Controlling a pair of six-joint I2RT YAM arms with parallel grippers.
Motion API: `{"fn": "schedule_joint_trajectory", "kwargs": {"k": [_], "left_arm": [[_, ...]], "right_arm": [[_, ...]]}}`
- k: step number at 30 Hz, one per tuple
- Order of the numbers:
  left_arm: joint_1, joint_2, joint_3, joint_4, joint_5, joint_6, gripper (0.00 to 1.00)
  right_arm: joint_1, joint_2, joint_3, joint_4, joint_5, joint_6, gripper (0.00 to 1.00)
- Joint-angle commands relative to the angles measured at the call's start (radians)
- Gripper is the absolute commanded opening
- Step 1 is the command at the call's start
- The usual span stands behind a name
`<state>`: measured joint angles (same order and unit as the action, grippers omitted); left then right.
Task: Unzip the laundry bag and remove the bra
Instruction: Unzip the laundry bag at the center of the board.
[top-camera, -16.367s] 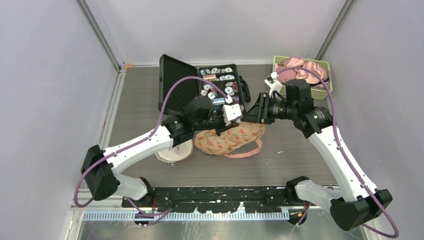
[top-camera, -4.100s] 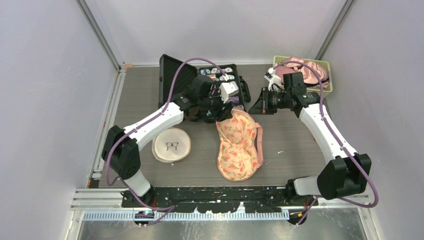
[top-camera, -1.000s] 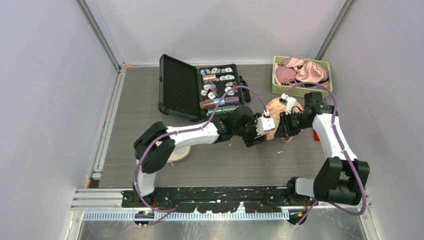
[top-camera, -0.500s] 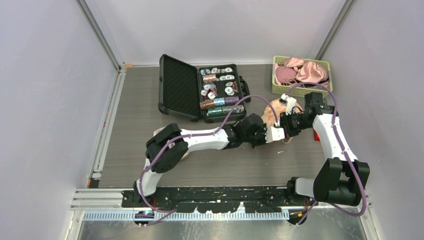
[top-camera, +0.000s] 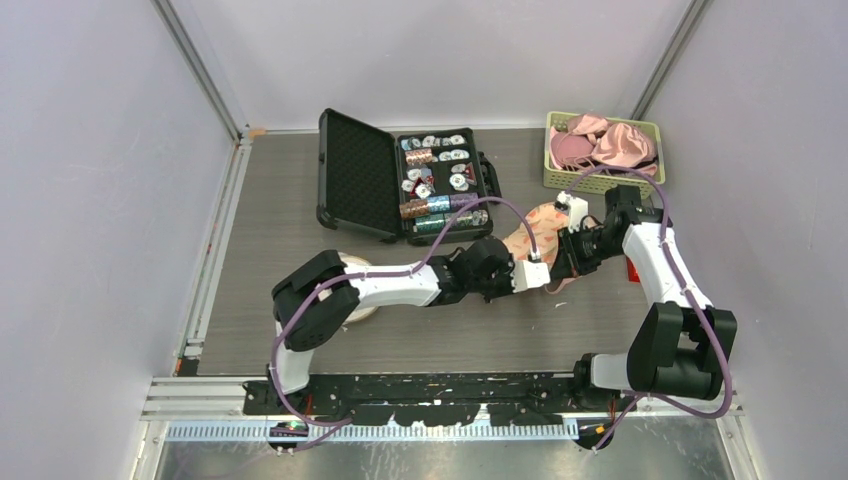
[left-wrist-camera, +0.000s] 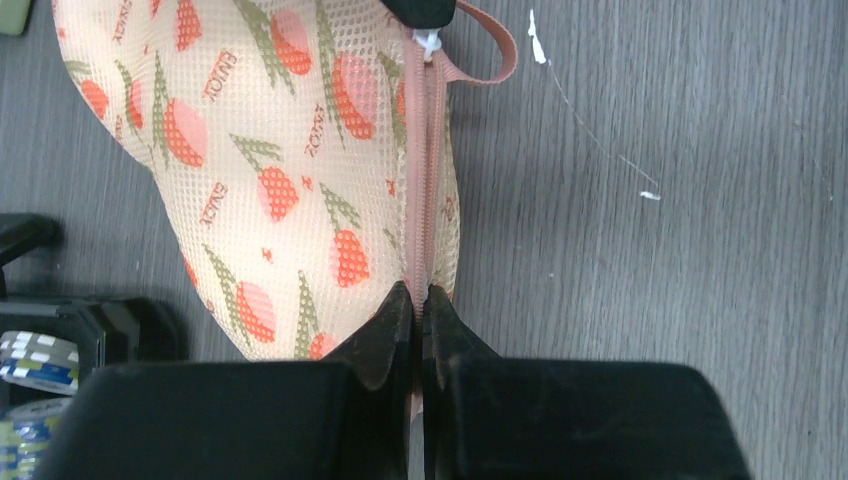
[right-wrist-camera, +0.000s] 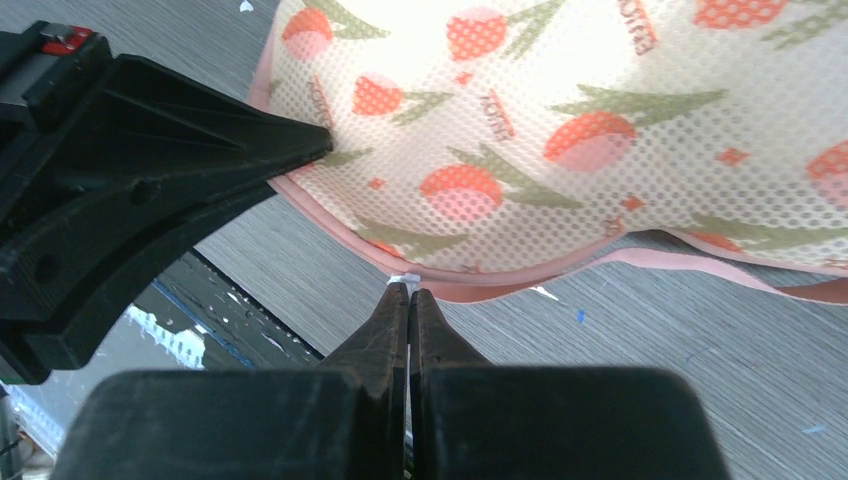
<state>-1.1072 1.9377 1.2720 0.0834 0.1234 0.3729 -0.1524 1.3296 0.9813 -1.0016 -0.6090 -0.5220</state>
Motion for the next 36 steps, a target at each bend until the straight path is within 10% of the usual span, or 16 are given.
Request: {"fn": "schedule_joint_trajectory", "kwargs": {"k": [1,9,14,20,24,32,36], "left_arm": [[0.032,-0.069,-0.041,-0.042,-0.021,-0.024,0.00],[0.062,-0.120,-0.086,-0.076,0.021,-0.017,0.02],[0.047,-0.162,-0.078,-0.053,0.057,-0.005,0.42],[0.022,-0.119,0.010,-0.051,0.062,-0.007,0.53],[0.021,-0.062,0.064,-0.066,0.056,-0.016,0.50],[0.023,-0.084,0.001,-0.080,0.070,0.014,0.02],[0.031,-0.121,-0.058,-0.106,0.065,0.006,0.00]], "right_arm": [[-0.006,0.007,0.025,0.049,0.038,-0.019,0.00],[0.014,0.013,0.023,0.055,-0.005,0.029,0.01],[0.061,0.009,0.025,0.065,-0.025,0.065,0.01],[0.106,-0.002,0.024,0.088,-0.016,0.100,0.01],[0.112,-0.012,0.026,0.090,-0.021,0.108,0.01],[0.113,-0.025,0.009,0.110,0.006,0.111,0.00],[0.111,-0.016,0.015,0.106,0.037,0.084,0.01]]}}
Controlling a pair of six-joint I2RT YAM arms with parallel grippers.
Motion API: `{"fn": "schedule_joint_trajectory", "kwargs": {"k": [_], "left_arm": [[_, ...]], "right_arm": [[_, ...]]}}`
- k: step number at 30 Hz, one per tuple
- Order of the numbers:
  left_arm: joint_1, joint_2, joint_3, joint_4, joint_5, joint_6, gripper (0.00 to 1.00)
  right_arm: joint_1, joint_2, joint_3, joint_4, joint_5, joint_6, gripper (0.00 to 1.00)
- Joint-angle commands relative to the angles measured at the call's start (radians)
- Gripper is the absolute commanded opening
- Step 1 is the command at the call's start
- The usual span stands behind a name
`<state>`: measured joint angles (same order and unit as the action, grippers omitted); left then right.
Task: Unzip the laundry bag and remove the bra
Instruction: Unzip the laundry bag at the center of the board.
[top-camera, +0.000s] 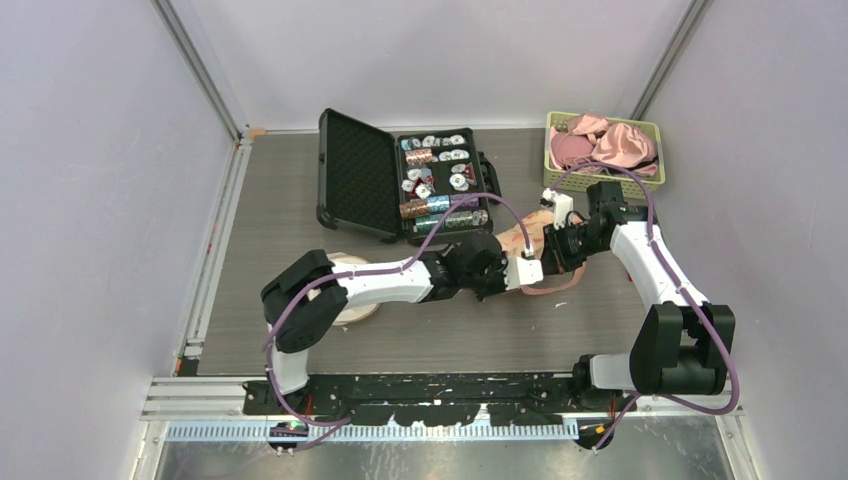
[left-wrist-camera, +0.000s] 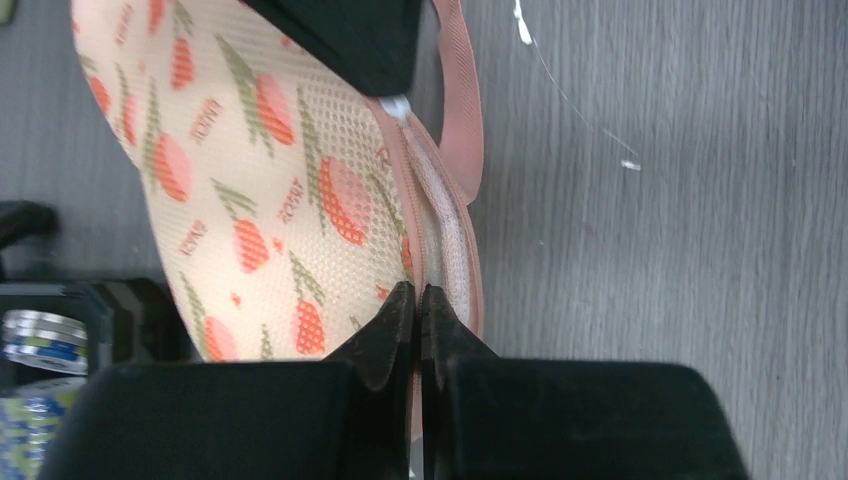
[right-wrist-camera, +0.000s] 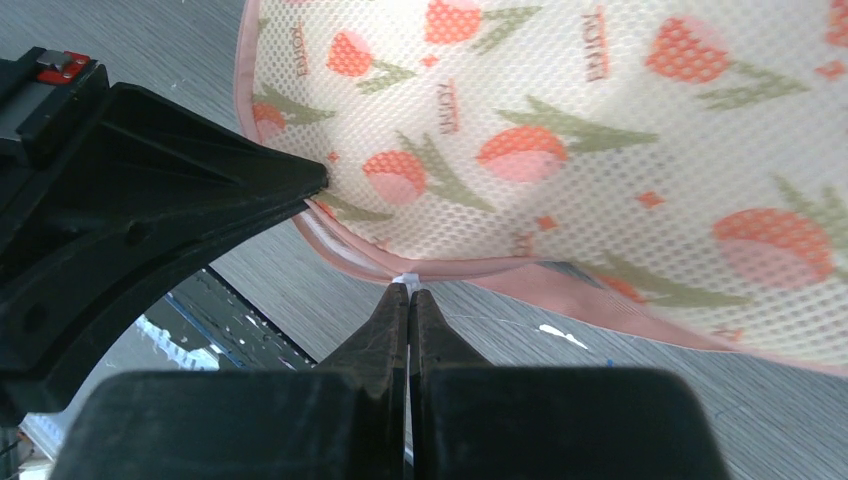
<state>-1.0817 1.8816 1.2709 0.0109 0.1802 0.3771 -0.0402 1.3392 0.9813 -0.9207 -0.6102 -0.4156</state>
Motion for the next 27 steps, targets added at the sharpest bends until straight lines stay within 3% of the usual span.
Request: {"fn": "schedule_joint_trajectory", "kwargs": {"k": [1,17,19,22,27], "left_arm": [[0.007,-0.074,-0.070,-0.039,0.008,0.000,0.00],[0.055,-0.227,-0.222,-0.119,0.019,0.004,0.00],[0.051,-0.235,-0.213,-0.118,0.034,0.000,0.11],[0.038,-0.229,-0.170,-0.115,0.039,-0.008,0.42],[0.012,-0.189,-0.085,-0.095,0.033,-0.047,0.65]], "right_arm": [[-0.002,-0.024,0.016,0.022,0.046,-0.033,0.01],[-0.009,0.006,0.012,0.003,0.054,-0.111,0.01],[-0.004,0.000,0.009,-0.005,0.034,-0.106,0.01],[0.005,-0.012,0.000,-0.011,0.029,-0.106,0.01],[0.008,-0.027,-0.010,-0.014,0.032,-0.103,0.00]]}}
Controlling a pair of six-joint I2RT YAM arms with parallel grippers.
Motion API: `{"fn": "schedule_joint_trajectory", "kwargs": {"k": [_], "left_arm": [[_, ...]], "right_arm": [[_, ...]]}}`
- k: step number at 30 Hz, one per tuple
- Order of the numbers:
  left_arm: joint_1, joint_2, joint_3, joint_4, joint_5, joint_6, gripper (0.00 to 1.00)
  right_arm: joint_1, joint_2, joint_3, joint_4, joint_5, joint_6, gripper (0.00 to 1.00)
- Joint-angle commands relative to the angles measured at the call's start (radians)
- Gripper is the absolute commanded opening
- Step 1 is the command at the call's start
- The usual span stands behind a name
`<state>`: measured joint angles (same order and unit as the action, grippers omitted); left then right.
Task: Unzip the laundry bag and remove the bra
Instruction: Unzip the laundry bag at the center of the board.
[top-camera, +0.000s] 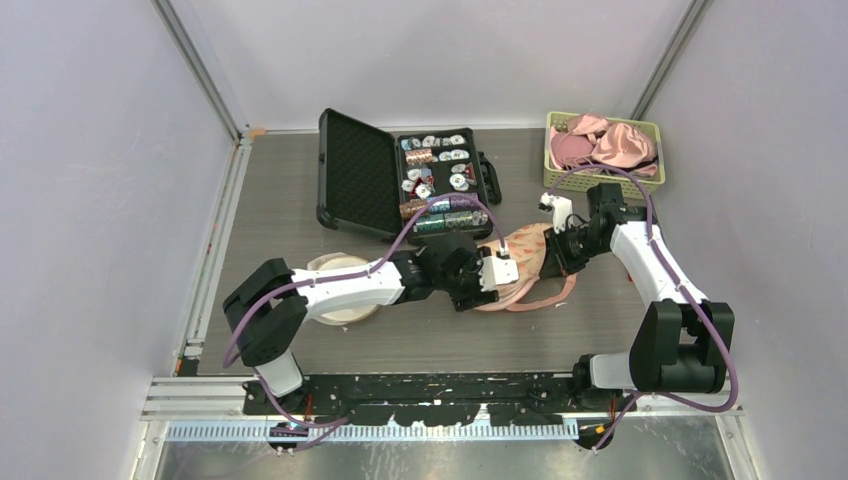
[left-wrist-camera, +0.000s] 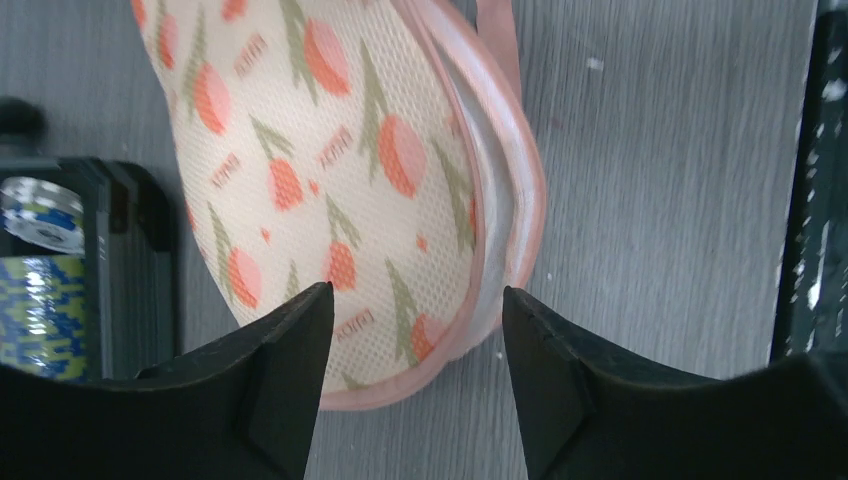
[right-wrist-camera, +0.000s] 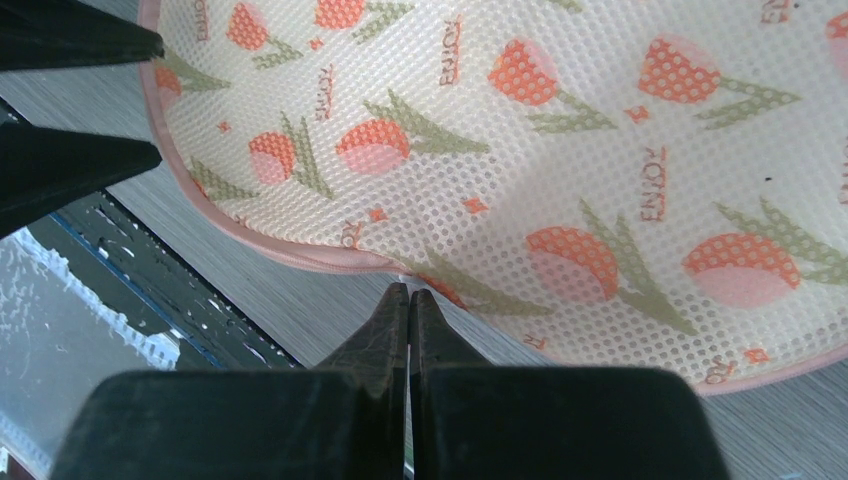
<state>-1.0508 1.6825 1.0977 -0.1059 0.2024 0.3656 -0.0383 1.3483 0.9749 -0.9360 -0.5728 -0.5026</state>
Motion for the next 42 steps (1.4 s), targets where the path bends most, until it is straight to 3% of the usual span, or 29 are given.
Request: {"fn": "schedule_joint_trajectory", "kwargs": {"k": [1,10,12,15,19,20,30,42], "left_arm": [[-0.027,0.023,0.100,0.026,0.009,-0.040,0.65],[-0.063,0.170,0.171,0.056,0.013,-0.044,0.67],[-0.066,0.193,0.179,0.040,0.018,-0.034,0.62],[-0.066,0.215,0.176,0.007,0.008,-0.025,0.42],[-0.065,0.202,0.130,-0.029,0.008,-0.042,0.04],[-0.066,0.192,0.113,-0.036,0.009,-0.048,0.00],[-0.054,0.103,0.018,-0.119,-0.096,-0.122,0.00],[0.043,0.018,-0.065,-0.189,-0.066,-0.147,0.00]], "right_arm": [[0.006,-0.039,-0.005,0.002,-0.006,-0.015,0.01],[0.006,-0.052,-0.003,-0.002,-0.006,-0.008,0.01],[0.006,-0.055,-0.005,-0.009,-0.003,-0.015,0.00],[0.006,-0.059,-0.008,-0.019,0.005,-0.030,0.00],[0.005,-0.066,-0.017,-0.022,0.025,-0.044,0.00],[0.005,-0.066,-0.019,-0.021,0.031,-0.049,0.01],[-0.069,-0.032,0.007,-0.088,0.070,-0.162,0.01],[-0.081,-0.017,0.015,-0.092,0.005,-0.185,0.00]]}}
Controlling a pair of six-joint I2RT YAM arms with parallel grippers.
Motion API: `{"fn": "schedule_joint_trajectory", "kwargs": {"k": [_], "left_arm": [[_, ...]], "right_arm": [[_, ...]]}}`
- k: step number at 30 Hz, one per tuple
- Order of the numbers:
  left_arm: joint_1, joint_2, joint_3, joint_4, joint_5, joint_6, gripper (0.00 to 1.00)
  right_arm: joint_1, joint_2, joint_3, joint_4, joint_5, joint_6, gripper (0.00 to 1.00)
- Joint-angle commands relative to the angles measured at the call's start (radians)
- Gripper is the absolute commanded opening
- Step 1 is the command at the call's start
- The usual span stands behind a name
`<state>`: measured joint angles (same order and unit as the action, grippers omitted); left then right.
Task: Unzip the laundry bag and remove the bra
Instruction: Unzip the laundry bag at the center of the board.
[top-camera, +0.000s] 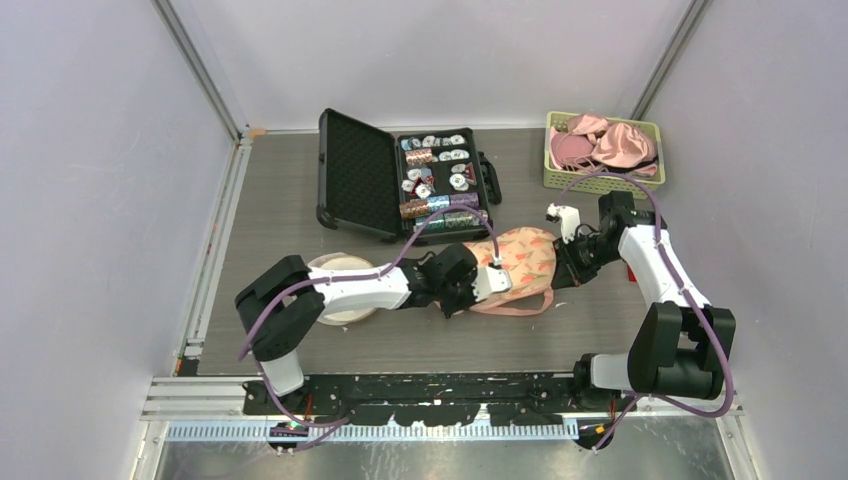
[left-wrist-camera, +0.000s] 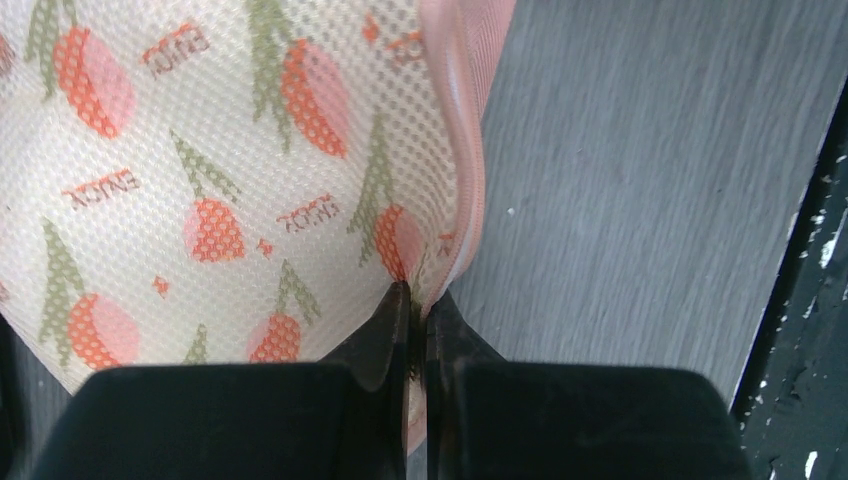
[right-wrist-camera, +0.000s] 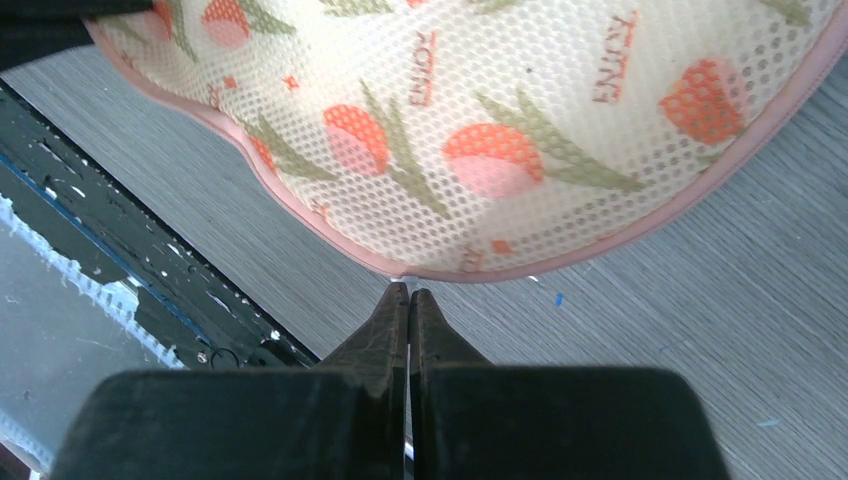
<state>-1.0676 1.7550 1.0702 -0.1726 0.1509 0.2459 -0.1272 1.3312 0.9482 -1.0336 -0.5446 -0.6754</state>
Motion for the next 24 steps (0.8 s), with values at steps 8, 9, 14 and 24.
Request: {"fn": "schedule_joint_trajectory", "kwargs": {"k": [8,9,14,24], "left_arm": [[0.070,-0.159,-0.045,-0.071,0.079,0.081,0.32],[0.064,-0.167,-0.038,-0.057,0.082,0.078,0.39],[0.006,-0.181,-0.024,0.067,0.041,0.090,0.54],[-0.082,-0.025,0.100,0.244,-0.029,0.086,0.57]], "right_arm": [[0.087,-0.011,0.034,0.028,-0.049,0.053,0.00],[0.097,-0.013,0.034,0.028,-0.050,0.055,0.01],[0.127,-0.030,0.031,0.024,-0.052,0.072,0.01],[0.207,-0.069,0.025,0.020,-0.062,0.092,0.01]]}}
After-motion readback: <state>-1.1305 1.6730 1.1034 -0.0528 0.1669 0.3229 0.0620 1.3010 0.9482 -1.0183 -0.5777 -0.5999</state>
